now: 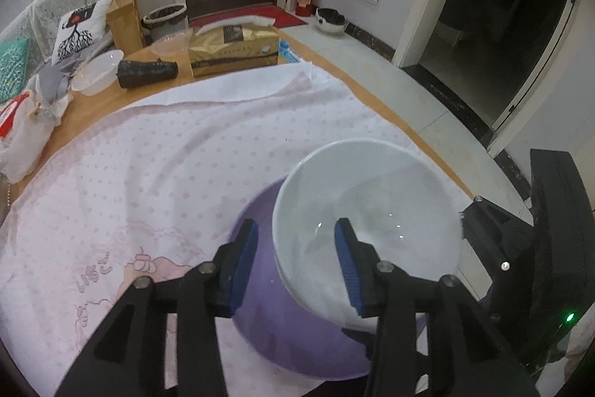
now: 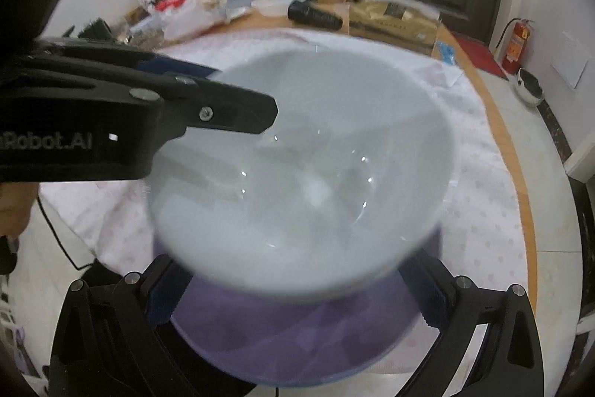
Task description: Organize plates and bowls
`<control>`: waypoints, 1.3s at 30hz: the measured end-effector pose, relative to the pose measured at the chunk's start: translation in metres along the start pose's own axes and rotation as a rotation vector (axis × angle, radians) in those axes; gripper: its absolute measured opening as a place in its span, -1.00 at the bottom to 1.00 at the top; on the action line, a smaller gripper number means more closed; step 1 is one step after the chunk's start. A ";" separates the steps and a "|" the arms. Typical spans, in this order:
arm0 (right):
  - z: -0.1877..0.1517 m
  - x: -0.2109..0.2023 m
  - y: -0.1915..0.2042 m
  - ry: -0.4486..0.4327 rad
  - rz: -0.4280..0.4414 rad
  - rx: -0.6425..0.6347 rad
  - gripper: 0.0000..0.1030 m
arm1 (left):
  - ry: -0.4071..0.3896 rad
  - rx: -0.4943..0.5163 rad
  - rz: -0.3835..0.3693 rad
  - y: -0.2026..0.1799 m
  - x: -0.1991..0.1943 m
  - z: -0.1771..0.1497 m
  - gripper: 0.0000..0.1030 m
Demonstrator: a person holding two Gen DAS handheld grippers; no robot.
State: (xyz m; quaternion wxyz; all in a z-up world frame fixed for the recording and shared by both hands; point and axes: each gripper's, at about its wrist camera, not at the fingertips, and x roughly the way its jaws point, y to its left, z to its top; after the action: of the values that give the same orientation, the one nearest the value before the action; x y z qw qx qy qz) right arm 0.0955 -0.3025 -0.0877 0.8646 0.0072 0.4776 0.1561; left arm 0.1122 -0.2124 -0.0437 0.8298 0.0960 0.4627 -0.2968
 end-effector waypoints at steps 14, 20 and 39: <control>-0.002 -0.056 0.007 -0.117 0.023 -0.006 0.93 | -0.141 0.005 0.067 -0.002 -0.059 -0.017 0.72; 0.003 -0.079 0.007 -0.196 0.004 0.007 0.93 | -0.184 -0.034 0.138 0.001 -0.076 -0.025 0.89; 0.017 -0.098 0.015 -0.354 -0.028 0.022 0.94 | -0.418 -0.155 0.361 0.026 -0.126 -0.066 0.99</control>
State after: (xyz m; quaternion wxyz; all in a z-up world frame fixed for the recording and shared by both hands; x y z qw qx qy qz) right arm 0.0576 -0.3131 0.0047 0.9371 0.0376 0.3195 0.1353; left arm 0.0308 -0.1119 0.0207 0.9515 0.0498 0.2781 -0.1216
